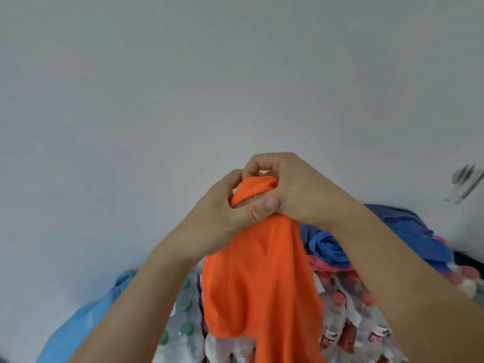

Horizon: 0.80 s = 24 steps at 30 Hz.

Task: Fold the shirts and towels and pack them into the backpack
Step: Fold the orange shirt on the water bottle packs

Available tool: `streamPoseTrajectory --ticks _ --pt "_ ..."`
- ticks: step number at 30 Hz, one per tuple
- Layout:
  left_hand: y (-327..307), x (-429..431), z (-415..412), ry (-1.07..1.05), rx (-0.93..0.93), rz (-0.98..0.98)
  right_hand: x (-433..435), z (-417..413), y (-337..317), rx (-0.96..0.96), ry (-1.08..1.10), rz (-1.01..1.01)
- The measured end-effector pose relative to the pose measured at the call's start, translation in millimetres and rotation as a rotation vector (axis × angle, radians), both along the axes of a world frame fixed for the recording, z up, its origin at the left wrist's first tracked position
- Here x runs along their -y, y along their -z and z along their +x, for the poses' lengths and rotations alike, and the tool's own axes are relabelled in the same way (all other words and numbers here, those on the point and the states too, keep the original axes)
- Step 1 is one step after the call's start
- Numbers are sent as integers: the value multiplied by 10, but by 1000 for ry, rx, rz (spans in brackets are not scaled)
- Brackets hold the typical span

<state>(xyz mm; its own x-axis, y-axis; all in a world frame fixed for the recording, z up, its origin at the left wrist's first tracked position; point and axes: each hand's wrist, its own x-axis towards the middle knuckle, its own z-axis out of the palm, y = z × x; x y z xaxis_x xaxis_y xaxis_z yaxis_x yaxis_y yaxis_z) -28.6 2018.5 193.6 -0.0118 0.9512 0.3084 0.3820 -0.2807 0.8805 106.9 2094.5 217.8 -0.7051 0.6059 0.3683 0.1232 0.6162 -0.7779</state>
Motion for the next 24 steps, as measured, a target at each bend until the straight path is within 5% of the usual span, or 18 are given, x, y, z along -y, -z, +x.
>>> streamPoseTrajectory --ticks 3,6,10,13,18,24 --pt "-114 140 -152 -198 -136 32 -90 88 29 -4 -20 -225" --pt "-192 228 -244 -312 -106 233 -115 157 275 8 -381 -610" --pt "-344 285 -388 -382 181 328 -83 190 765 385 -329 -433" --pt "-383 476 -500 -458 111 308 -263 409 930 477 -266 -429" --pt "-184 777 -624 -545 3 174 -531 699 761 292 -47 -236" --pt "-12 1097 -660 -840 -65 211 -614 817 401 38 -221 -497"
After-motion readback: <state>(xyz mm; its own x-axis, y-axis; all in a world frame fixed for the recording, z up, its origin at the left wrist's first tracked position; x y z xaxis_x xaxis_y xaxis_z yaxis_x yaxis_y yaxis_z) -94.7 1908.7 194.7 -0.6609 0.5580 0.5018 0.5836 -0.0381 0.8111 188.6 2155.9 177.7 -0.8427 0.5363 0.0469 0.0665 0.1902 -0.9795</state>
